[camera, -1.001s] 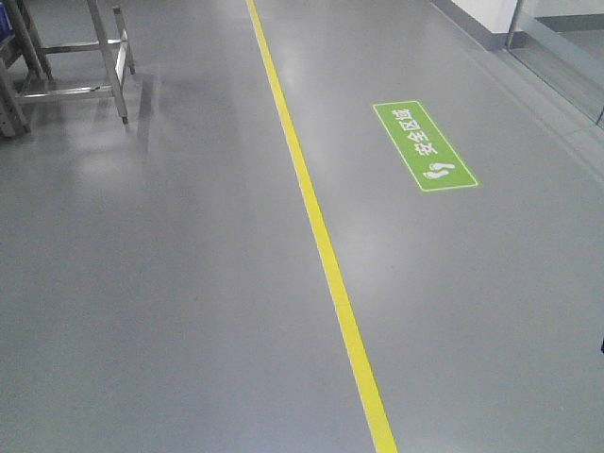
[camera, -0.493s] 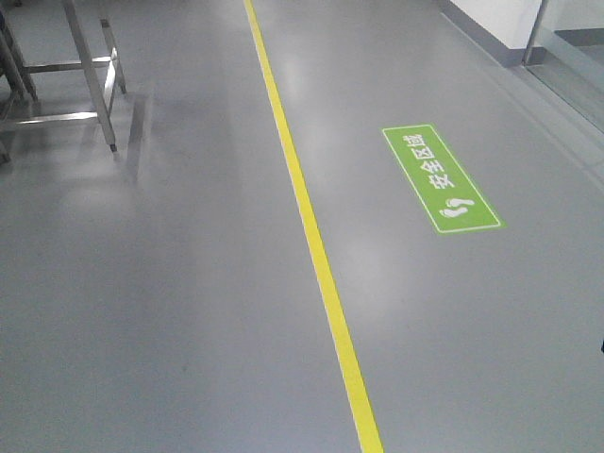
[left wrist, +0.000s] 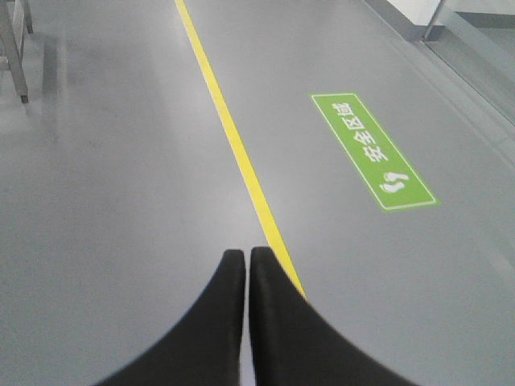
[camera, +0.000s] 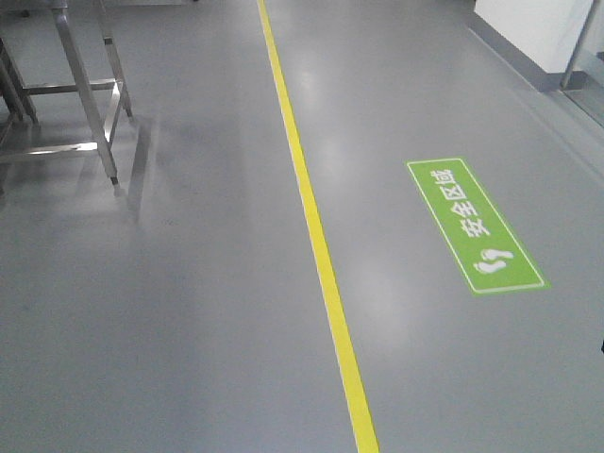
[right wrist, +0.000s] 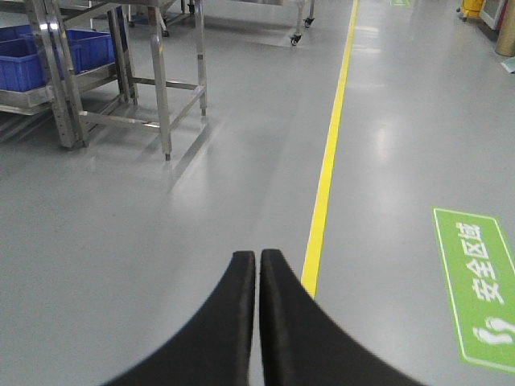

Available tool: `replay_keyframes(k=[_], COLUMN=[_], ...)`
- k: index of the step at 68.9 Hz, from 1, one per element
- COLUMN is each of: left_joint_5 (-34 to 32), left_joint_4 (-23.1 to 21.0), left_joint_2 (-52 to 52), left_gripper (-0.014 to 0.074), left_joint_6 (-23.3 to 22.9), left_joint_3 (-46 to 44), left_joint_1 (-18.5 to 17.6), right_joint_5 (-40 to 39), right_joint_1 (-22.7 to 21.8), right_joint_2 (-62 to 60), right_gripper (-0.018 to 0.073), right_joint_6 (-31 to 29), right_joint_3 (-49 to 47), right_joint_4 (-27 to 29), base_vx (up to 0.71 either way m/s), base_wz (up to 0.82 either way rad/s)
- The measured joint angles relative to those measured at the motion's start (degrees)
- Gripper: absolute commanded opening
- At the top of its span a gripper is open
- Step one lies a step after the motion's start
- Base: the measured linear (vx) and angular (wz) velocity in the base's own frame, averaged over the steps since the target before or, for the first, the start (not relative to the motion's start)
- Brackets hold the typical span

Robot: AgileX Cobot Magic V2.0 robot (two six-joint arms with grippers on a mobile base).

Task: Move and align brake pads A on conveyor
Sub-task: 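Drive along the yellow floor line back toward the steel table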

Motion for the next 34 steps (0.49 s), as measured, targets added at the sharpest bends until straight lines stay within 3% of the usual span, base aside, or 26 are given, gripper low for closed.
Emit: replay_keyframes(k=[34], left_joint_5=[0.0], left_joint_4=[0.0], left_joint_2=[0.0], left_gripper=[-0.0006], left_joint_6=[0.0], left_joint_3=[0.0], left_joint_1=[0.0], right_joint_5=[0.0], right_joint_1=[0.0], right_joint_2=[0.0], right_gripper=[-0.0004], right_joint_6=[0.0], right_joint_3=[0.0], right_joint_4=[0.0], base_vx=[0.61], base_wz=[0.07])
